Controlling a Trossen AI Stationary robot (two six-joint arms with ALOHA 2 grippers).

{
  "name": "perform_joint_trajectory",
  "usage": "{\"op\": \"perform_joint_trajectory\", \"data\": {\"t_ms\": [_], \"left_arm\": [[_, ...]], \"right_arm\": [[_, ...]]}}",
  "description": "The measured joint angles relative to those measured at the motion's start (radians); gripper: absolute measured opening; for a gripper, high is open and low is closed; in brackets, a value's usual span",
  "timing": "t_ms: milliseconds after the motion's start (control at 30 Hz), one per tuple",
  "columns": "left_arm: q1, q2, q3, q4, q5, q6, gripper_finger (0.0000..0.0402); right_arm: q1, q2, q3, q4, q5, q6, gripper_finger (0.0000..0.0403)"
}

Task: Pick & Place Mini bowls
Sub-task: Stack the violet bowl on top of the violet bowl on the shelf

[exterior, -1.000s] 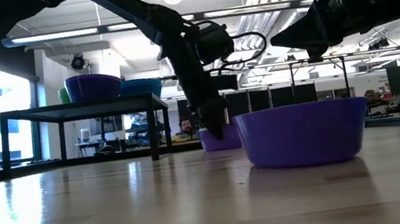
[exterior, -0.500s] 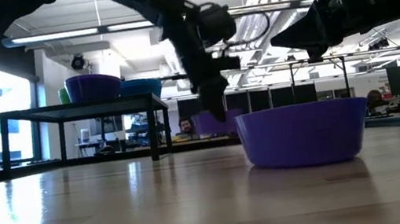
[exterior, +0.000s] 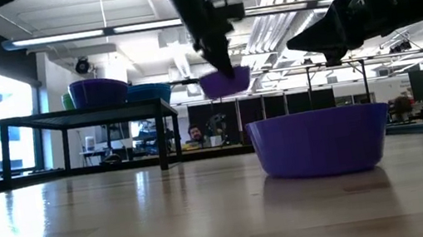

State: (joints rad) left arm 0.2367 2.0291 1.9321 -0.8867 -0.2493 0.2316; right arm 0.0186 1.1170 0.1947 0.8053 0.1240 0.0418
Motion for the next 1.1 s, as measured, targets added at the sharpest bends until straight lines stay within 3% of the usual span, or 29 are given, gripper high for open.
{"op": "perform_joint_trajectory", "data": {"t_ms": [867, 1100], "left_arm": [[-0.068, -0.413, -0.005, -0.603, -0.108, -0.325, 0.0], [-0.066, -0.506, -0.075, -0.597, -0.129, -0.359, 0.0]], "right_arm": [[0.002, 0.0, 0.0, 0.004, -0.023, 0.01, 0.0001], [0.002, 0.0, 0.0, 0.003, -0.023, 0.01, 0.0001]]}}
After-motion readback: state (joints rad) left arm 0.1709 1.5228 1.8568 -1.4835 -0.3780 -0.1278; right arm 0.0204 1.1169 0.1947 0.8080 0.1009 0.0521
